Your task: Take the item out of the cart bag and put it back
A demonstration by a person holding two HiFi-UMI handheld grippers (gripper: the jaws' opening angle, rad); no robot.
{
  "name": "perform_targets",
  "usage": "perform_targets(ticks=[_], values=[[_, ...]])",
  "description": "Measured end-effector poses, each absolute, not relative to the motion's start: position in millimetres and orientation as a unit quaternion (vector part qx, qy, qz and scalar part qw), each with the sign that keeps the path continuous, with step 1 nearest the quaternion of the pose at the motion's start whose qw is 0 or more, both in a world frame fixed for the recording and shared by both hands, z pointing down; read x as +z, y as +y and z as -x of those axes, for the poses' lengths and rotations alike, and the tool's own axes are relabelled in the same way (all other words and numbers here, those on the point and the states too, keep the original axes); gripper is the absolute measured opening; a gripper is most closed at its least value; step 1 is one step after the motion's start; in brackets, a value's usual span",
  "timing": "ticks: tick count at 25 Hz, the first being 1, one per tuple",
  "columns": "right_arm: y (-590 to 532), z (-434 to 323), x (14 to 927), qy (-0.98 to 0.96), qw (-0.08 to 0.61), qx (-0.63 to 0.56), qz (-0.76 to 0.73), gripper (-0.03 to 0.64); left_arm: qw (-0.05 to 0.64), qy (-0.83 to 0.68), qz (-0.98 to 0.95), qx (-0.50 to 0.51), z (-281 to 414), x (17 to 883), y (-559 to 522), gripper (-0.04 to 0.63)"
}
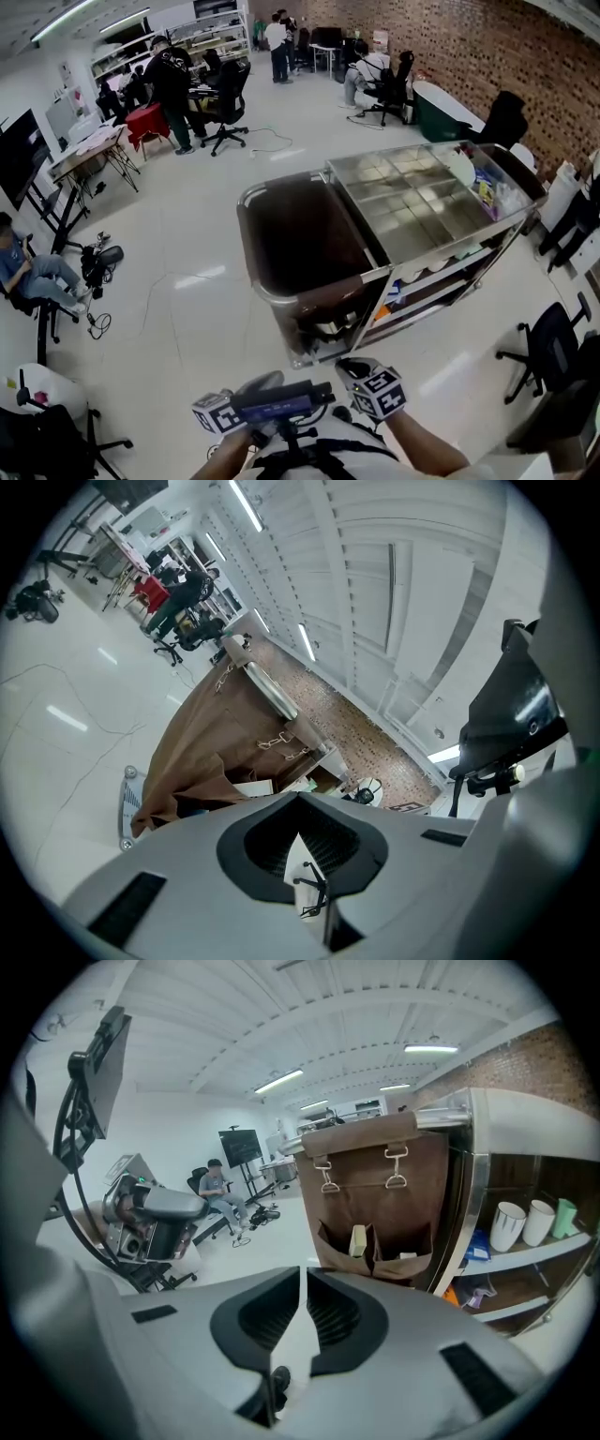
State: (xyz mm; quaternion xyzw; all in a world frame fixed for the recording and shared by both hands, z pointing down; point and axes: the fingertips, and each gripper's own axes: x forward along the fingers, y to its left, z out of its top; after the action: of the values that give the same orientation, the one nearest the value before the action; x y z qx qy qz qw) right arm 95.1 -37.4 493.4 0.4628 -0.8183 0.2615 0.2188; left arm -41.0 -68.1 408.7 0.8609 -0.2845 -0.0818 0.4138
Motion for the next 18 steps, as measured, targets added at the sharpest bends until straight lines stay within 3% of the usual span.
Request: perform_targets(ticks=[18], values=[[-43.1, -100.1, 485.7, -0.817, 0.215, 0.249, -0.473, 0.012, 0.405, -0.286, -0.864, -0.087, 43.0, 405.6, -67.8, 0.0]])
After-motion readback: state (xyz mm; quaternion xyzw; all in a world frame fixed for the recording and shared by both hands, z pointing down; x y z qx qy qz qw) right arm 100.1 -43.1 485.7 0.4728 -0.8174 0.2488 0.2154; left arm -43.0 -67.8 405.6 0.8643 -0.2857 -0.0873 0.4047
